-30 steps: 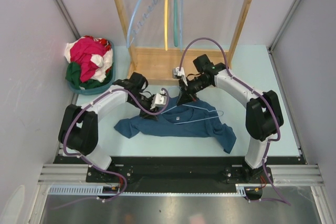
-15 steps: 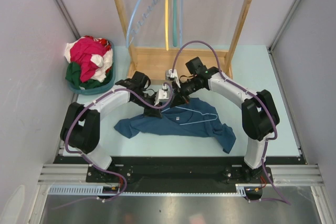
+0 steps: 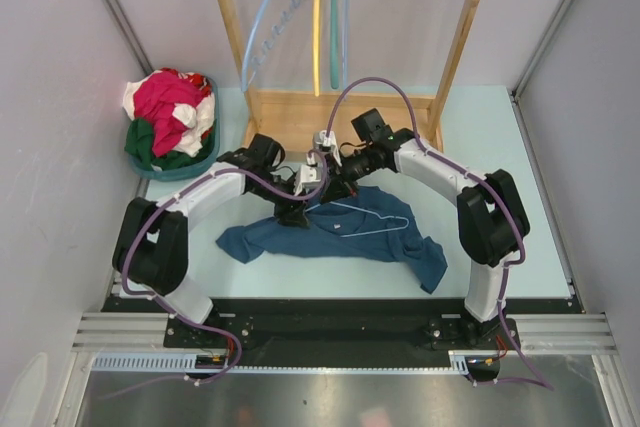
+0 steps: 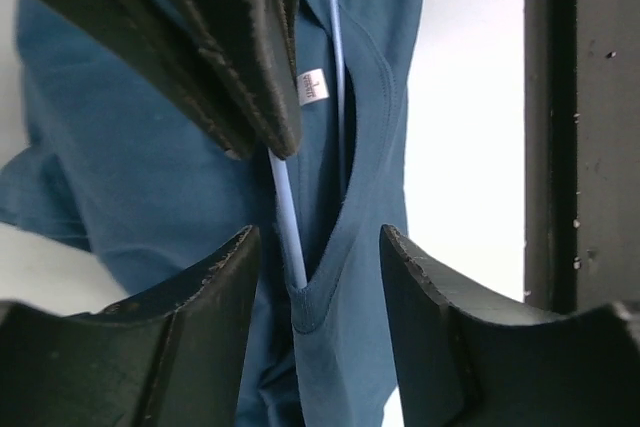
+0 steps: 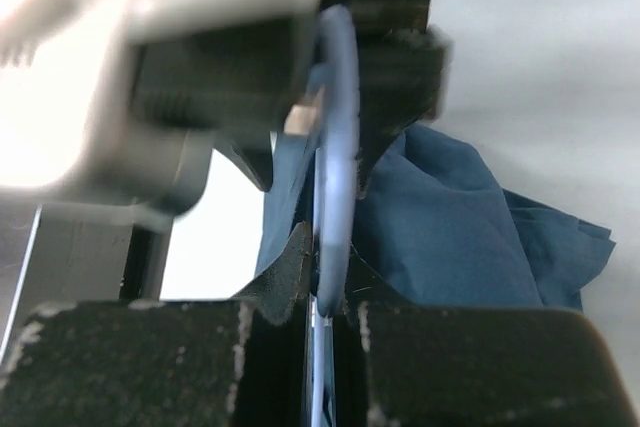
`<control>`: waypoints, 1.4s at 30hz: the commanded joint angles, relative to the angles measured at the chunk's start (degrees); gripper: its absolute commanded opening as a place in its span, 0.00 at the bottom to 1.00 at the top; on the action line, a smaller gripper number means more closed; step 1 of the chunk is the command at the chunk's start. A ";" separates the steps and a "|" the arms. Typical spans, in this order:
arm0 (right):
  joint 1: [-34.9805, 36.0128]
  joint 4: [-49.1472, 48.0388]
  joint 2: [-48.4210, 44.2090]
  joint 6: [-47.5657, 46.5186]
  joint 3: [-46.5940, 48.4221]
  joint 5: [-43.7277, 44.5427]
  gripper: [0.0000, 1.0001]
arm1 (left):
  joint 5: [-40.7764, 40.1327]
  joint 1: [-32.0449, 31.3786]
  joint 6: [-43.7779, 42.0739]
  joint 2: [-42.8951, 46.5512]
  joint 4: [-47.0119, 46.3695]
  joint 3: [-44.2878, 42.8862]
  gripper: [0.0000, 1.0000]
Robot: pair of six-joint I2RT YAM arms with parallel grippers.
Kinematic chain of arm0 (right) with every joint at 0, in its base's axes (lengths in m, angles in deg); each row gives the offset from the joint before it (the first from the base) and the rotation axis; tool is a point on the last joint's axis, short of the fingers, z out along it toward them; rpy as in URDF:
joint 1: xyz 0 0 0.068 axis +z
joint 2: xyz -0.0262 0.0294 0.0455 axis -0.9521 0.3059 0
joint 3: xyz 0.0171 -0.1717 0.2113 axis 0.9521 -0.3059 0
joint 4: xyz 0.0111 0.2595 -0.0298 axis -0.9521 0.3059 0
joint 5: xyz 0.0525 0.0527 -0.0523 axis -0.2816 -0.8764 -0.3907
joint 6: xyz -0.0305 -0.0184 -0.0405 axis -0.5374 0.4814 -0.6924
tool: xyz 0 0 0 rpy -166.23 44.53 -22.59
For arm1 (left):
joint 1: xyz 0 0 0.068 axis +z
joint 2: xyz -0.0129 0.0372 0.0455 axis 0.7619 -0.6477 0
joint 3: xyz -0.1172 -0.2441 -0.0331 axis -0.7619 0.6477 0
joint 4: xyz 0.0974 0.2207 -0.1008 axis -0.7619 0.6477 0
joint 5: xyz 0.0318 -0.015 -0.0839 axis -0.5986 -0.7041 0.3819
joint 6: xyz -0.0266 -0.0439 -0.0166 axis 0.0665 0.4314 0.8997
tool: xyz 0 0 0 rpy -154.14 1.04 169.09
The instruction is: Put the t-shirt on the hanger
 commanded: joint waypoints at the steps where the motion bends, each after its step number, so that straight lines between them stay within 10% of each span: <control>1: -0.95 0.01 -2.16 -3.02 -0.57 -1.52 0.00 | 2.22 5.22 -2.60 3.34 1.66 0.11 0.58; 9: -1.22 0.89 -3.04 -3.29 -0.22 -2.39 0.00 | -3.77 7.71 -13.85 2.91 6.69 3.18 0.60; 19: -1.22 3.53 -3.74 -5.92 -1.09 -2.31 0.00 | -1.48 10.25 -7.79 5.10 0.27 4.77 0.73; 42: 0.19 -0.51 -2.16 -0.74 0.75 -3.80 0.00 | 0.98 3.05 -2.97 5.45 -2.89 4.60 0.24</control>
